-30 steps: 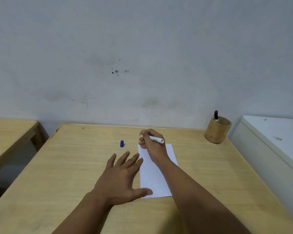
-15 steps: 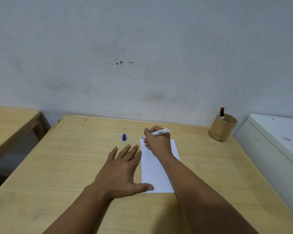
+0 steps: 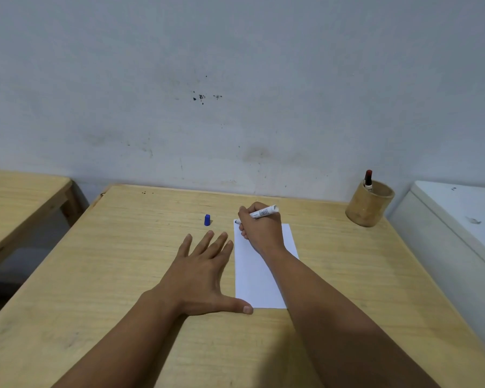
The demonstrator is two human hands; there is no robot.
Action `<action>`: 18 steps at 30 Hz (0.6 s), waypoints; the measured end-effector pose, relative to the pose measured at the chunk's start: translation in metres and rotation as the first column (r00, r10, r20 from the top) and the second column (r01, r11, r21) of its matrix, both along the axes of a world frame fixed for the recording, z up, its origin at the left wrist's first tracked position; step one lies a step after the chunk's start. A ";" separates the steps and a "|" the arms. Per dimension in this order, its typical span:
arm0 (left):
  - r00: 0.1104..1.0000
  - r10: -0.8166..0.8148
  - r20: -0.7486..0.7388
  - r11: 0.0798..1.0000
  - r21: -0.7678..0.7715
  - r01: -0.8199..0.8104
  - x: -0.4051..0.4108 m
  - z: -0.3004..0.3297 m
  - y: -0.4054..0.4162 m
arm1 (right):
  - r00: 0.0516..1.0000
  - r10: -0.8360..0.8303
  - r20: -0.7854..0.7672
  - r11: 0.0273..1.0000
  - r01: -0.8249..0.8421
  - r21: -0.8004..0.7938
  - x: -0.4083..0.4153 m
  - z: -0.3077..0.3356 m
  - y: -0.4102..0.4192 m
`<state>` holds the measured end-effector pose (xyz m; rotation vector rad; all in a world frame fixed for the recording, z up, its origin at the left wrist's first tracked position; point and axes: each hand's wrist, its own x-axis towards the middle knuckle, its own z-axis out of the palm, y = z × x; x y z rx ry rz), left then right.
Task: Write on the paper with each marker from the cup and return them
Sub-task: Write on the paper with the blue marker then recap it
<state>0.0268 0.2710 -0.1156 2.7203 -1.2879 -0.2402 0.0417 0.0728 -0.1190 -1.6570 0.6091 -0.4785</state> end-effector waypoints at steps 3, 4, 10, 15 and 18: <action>0.999 0.043 0.010 0.999 -0.017 -0.043 -0.003 0.001 0.001 | 1.000 0.003 0.003 1.000 -0.003 -0.023 -0.002 0.001 0.000; 0.998 0.064 0.015 0.998 -0.027 -0.064 -0.005 0.001 0.002 | 1.000 0.005 0.005 1.000 -0.005 -0.027 -0.002 0.001 0.000; 0.991 0.131 0.008 0.991 -0.042 -0.131 -0.011 0.001 0.003 | 1.000 0.022 -0.020 0.996 -0.023 -0.084 -0.004 0.004 0.003; 0.991 0.134 0.006 0.990 -0.041 -0.134 -0.012 0.001 0.003 | 0.997 0.051 -0.051 0.989 -0.058 -0.138 -0.006 0.006 0.004; 0.991 0.135 0.006 0.990 -0.037 -0.135 -0.012 0.002 0.004 | 0.997 0.048 -0.059 0.988 -0.056 -0.141 -0.006 0.006 0.005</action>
